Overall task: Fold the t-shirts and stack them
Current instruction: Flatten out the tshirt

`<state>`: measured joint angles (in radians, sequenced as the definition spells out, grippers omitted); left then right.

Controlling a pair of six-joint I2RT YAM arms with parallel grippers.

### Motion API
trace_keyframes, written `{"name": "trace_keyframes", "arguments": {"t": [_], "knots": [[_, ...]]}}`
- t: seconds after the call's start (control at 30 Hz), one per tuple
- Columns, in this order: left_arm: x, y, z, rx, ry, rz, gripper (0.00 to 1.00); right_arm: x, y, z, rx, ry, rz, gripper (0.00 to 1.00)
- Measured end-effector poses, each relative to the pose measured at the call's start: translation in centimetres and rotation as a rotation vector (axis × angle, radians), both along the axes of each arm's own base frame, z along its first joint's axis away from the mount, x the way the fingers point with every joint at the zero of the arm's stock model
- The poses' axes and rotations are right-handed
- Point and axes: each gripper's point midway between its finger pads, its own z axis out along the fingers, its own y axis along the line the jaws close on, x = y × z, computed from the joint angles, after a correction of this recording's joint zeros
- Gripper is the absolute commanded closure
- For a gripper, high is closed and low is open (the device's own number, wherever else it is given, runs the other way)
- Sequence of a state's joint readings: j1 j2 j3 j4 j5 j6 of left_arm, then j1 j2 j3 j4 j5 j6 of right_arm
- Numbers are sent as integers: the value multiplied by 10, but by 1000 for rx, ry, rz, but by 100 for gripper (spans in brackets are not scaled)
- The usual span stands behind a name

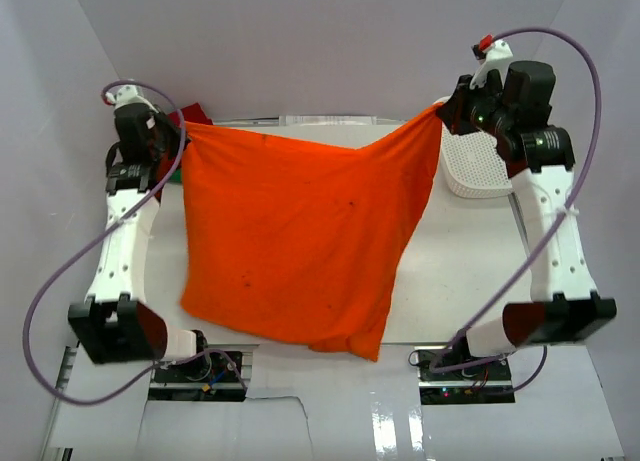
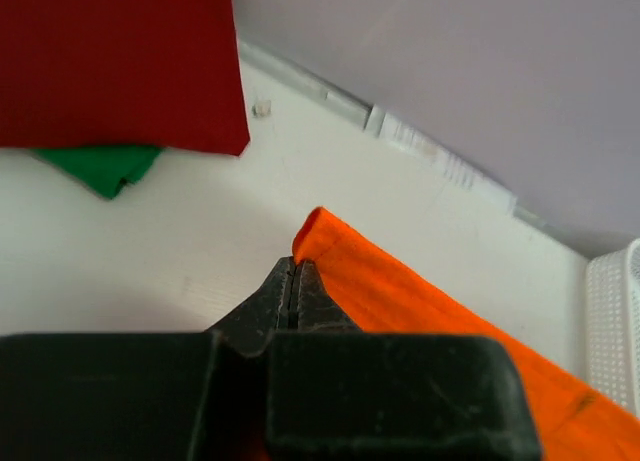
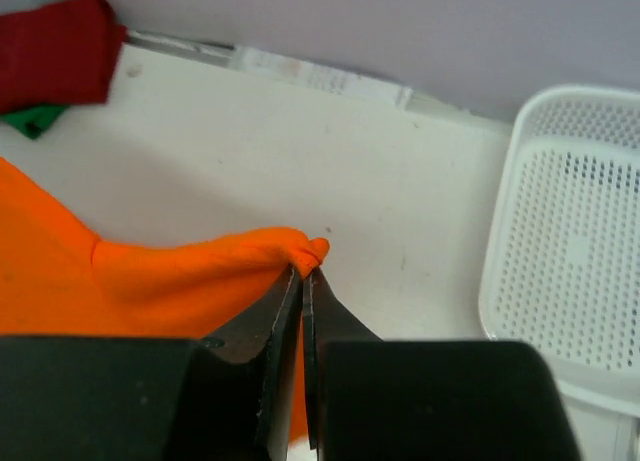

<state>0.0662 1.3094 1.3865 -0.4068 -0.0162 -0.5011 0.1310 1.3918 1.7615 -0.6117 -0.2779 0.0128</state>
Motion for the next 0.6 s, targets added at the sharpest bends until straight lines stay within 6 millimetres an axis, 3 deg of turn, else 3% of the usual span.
{"name": "trace_keyframes", "arguments": {"t": [0.07, 0.1, 0.17, 0.23, 0.33, 0.4, 0.47, 0.6], "knots": [[32, -6, -27, -4, 79, -15, 100, 34, -12, -10, 9, 83, -29, 92], [54, -11, -36, -5, 106, -30, 100, 57, -14, 1, 20, 65, -33, 92], [100, -24, -33, -4, 111, -57, 100, 99, -14, 29, 45, -15, -27, 92], [150, -37, -8, -4, 48, -85, 100, 120, -11, 53, 69, -101, -11, 92], [192, -53, 46, -4, -99, -114, 100, 116, -11, 60, 83, -137, -6, 92], [187, -54, 57, -3, -124, -115, 100, 106, -11, 68, 82, -175, -3, 92], [164, -50, 54, 0, -122, -100, 100, 92, -12, 79, 76, -220, 2, 92], [81, -39, 25, 9, -95, -70, 100, 62, -10, 103, 71, -323, 32, 92]]}}
